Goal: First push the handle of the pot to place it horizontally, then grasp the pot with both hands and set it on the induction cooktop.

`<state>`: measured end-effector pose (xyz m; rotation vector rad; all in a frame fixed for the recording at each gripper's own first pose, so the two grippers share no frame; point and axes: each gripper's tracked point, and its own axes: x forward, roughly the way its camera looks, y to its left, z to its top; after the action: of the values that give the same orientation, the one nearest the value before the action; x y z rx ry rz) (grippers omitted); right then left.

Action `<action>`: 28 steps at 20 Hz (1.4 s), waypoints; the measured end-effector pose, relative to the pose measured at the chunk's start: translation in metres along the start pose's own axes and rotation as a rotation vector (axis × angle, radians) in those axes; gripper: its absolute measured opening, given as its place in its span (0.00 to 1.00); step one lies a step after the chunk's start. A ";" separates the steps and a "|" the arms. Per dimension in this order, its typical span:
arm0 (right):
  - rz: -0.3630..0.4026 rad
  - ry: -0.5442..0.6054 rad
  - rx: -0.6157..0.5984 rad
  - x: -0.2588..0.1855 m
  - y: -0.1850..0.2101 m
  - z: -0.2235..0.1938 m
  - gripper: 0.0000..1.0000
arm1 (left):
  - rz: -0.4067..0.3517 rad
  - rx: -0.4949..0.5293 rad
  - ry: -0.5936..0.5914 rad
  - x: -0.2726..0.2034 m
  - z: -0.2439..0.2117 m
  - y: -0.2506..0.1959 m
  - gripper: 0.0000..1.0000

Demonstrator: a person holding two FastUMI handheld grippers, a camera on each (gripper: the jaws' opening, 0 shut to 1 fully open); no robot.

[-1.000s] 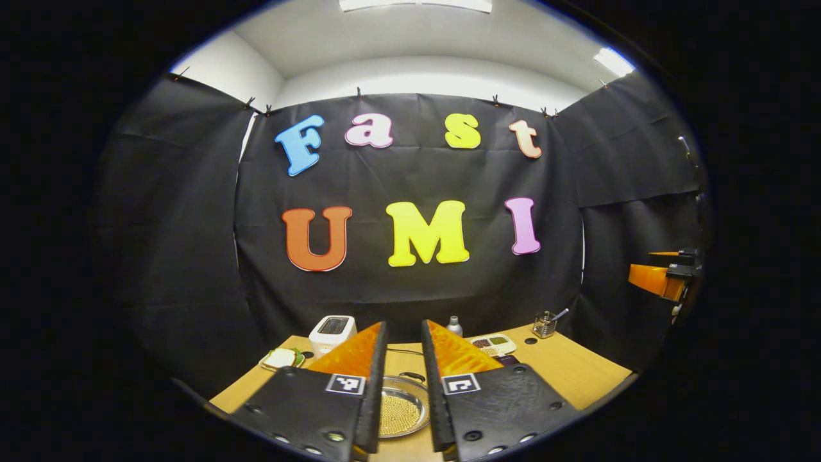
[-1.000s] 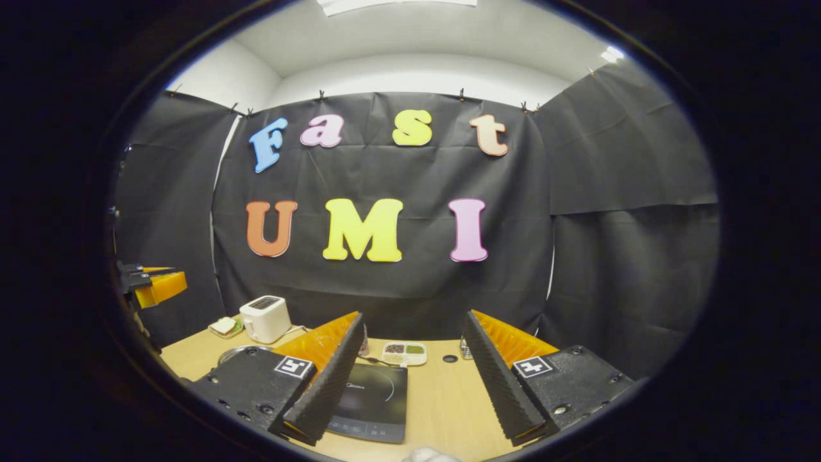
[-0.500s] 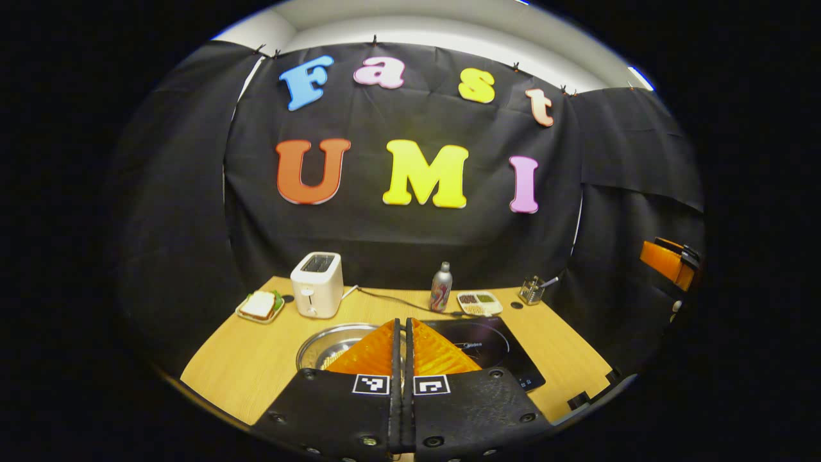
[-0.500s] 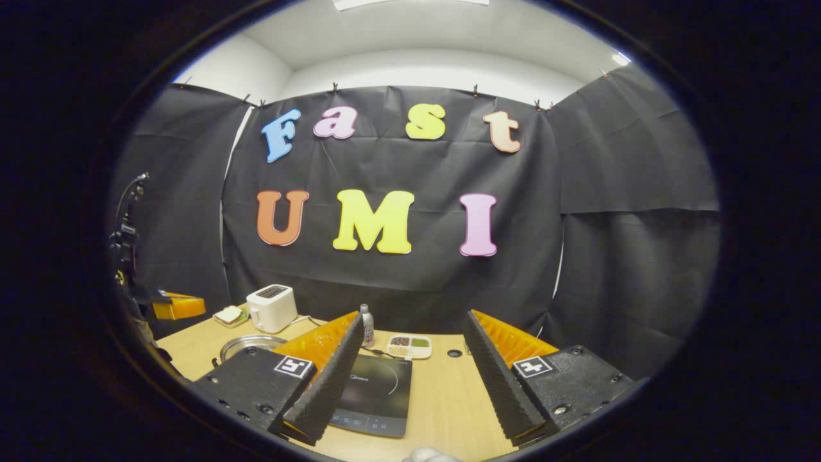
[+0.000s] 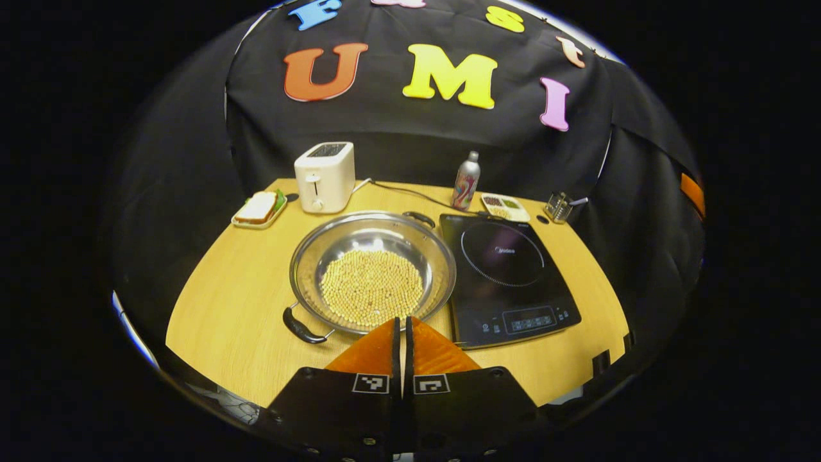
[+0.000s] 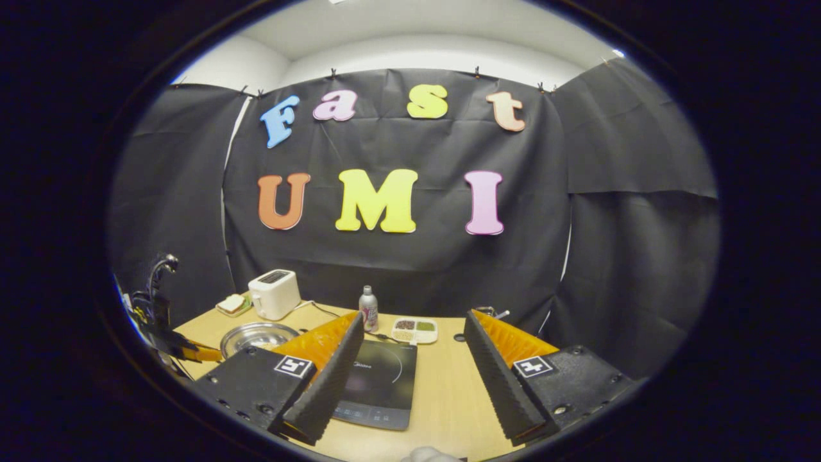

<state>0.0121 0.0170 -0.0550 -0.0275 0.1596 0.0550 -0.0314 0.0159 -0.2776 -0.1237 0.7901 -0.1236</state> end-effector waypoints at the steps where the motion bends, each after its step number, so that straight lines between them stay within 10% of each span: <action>1: 0.000 0.009 0.004 0.002 -0.003 -0.004 0.96 | 0.011 0.006 0.028 0.007 -0.007 0.005 0.00; 5: -0.021 0.034 0.005 0.006 -0.014 -0.013 0.96 | 0.006 0.004 0.154 0.031 -0.033 0.011 0.10; 13: -0.060 0.061 0.033 0.013 -0.034 -0.025 0.97 | 0.029 0.004 0.326 0.056 -0.051 0.025 0.00; 28: -0.092 0.104 0.067 0.033 -0.047 -0.043 0.96 | 0.102 0.050 0.426 0.073 -0.057 0.072 0.10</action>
<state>0.0404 -0.0298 -0.1015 0.0293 0.2641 -0.0433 -0.0167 0.0714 -0.3801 -0.0081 1.2153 -0.0736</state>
